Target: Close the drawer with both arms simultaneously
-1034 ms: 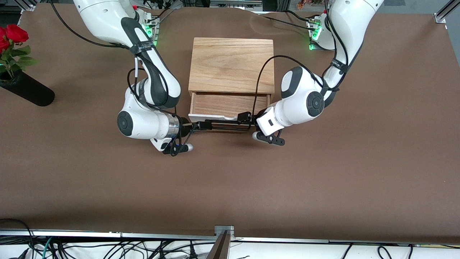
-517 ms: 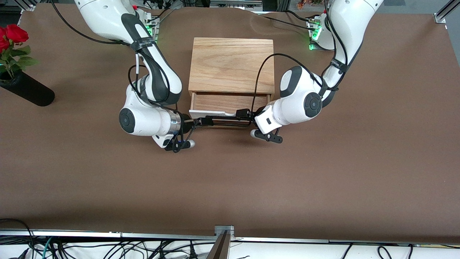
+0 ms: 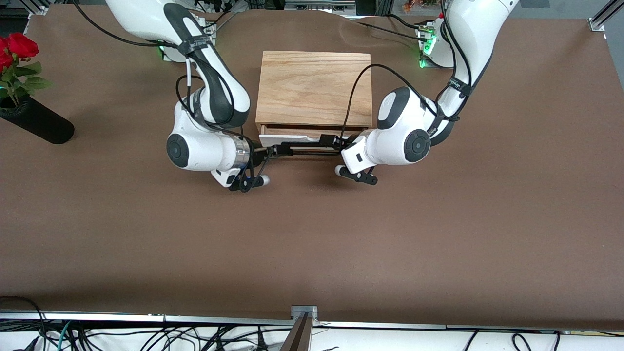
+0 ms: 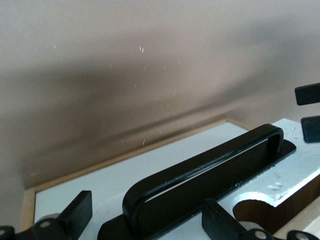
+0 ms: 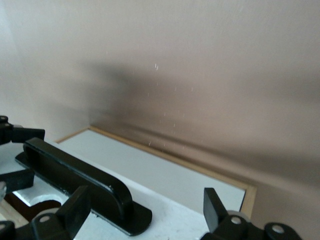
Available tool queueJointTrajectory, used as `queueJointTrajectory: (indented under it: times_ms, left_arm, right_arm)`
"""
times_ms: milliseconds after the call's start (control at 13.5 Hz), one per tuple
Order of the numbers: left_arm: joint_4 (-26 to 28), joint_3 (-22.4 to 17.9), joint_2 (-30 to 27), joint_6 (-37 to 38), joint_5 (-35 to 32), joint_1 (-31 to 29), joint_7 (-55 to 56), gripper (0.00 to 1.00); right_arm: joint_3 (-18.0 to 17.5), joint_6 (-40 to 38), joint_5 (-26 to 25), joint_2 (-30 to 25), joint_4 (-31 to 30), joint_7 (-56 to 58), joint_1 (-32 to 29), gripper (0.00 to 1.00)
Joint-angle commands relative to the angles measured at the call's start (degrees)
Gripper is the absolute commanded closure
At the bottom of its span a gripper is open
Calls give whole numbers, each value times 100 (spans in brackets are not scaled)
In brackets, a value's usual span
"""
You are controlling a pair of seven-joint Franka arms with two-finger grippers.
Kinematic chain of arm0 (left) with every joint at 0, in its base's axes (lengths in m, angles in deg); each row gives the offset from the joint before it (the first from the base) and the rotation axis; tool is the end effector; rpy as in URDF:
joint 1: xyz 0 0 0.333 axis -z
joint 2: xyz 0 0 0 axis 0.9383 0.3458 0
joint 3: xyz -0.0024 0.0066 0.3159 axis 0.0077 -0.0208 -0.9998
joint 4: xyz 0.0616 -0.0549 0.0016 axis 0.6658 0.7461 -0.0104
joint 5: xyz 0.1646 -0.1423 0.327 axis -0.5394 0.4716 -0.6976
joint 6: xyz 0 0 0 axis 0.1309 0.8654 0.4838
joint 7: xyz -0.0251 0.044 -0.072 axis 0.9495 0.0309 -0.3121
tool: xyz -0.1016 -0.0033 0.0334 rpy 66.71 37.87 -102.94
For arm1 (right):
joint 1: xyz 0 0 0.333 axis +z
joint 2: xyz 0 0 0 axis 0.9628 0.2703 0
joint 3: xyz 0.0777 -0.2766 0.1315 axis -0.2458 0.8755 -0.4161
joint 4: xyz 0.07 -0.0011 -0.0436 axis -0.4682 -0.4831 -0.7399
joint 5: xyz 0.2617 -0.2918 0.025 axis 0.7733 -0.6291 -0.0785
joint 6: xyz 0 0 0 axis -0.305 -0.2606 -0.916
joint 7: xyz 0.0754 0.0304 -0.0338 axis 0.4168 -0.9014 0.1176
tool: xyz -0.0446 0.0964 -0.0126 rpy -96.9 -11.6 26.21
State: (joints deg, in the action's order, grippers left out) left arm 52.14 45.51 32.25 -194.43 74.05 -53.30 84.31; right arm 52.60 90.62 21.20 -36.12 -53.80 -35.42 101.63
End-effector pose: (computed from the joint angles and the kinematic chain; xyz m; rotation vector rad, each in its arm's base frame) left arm 0.5416 -0.3710 0.2809 2.5805 -0.2277 -0.4489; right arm 0.5591 0.3473 0.2875 -2.5745 -0.1154 0.4019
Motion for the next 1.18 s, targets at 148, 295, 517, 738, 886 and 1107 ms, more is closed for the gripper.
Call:
queueJointTrajectory:
  times_ms: [148,295,517,738,886,1107]
  left_arm:
    - [311,63,-241,282,134,-66,-88,0]
    - [319,54,-241,413,134,-66,-44,0]
    - [311,63,-268,563,134,-66,0,0]
    - [311,54,-399,825,107,-101,0,0]
    - [267,45,-592,1106,46,-215,-8,0]
    - [205,-51,-908,1283,46,-312,-26,0]
  right_arm:
    - [-245,153,118,-546,-911,5,-6,0]
    - [-341,206,118,-783,-1263,13,-6,0]
    - [-351,215,118,-1021,-1606,66,-6,0]
    - [-351,206,118,-1048,-1625,66,-6,0]
    - [-246,153,100,-1048,-1336,-4,-50,0]
    - [456,-135,-389,-1048,-713,22,-59,0]
